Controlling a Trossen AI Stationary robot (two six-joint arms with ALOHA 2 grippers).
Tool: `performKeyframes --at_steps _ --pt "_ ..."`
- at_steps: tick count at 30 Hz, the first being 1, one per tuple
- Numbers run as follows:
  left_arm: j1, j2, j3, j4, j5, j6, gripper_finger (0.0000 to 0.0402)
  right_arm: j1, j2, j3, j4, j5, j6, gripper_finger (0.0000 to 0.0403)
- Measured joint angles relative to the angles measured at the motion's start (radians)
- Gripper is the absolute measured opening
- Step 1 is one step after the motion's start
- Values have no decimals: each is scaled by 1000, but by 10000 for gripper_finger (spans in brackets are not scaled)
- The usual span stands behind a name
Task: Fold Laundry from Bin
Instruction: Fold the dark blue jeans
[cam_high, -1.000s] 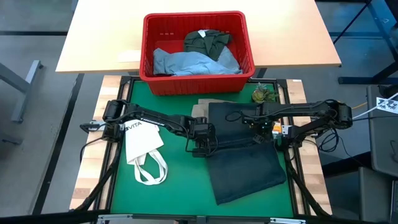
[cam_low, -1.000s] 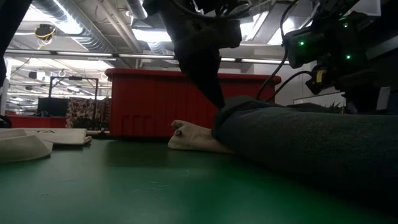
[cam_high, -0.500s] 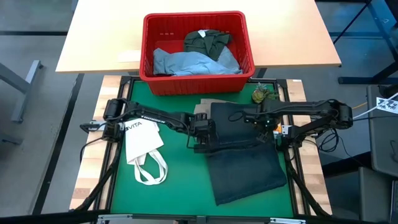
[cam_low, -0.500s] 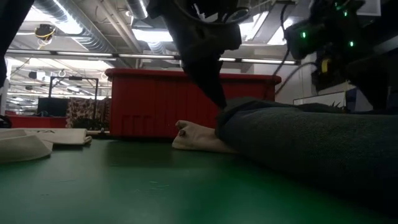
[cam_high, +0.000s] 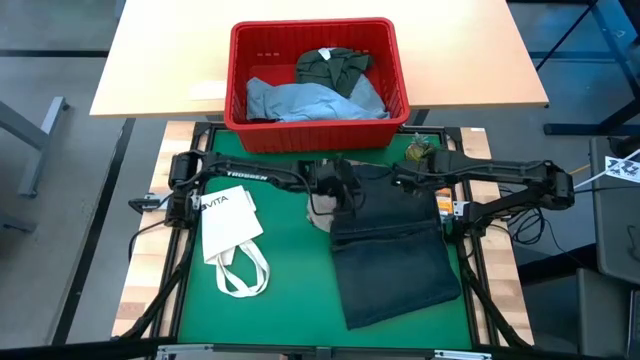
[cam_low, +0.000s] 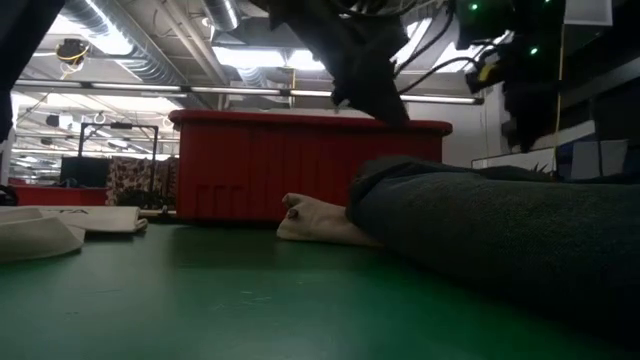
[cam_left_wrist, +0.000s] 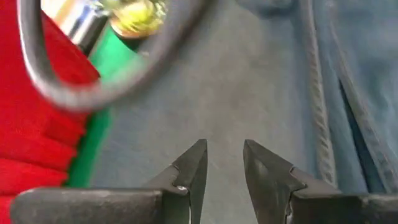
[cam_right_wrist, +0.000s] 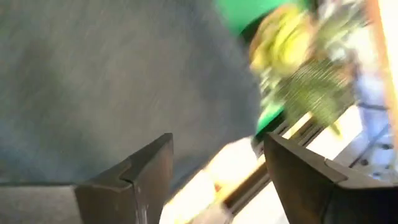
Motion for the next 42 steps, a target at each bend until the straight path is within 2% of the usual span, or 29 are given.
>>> performKeyframes --at_steps 3,8,15,21,25,31,38,42 --pt "37 0 0 26 -4 0 100 -8 1 -30 77 44 0 250" --pt "101 18 -30 50 -28 -58 100 -50 9 -74 117 54 0 242" --pt "158 131 -42 130 -47 -60 100 -135 9 -169 201 60 4 220" --pt "204 204 -42 108 -93 -67 100 -204 10 -265 279 50 -7 210" --pt "214 207 -42 75 -87 -83 100 -243 26 -276 269 7 -44 209" --pt "213 207 -42 67 -92 -81 100 -248 29 -275 262 13 -45 209" --pt "207 150 -39 30 -96 -53 100 -249 29 -176 48 117 -41 209" --pt "189 89 -36 -2 -95 -52 100 -249 29 -86 -40 131 -21 209"
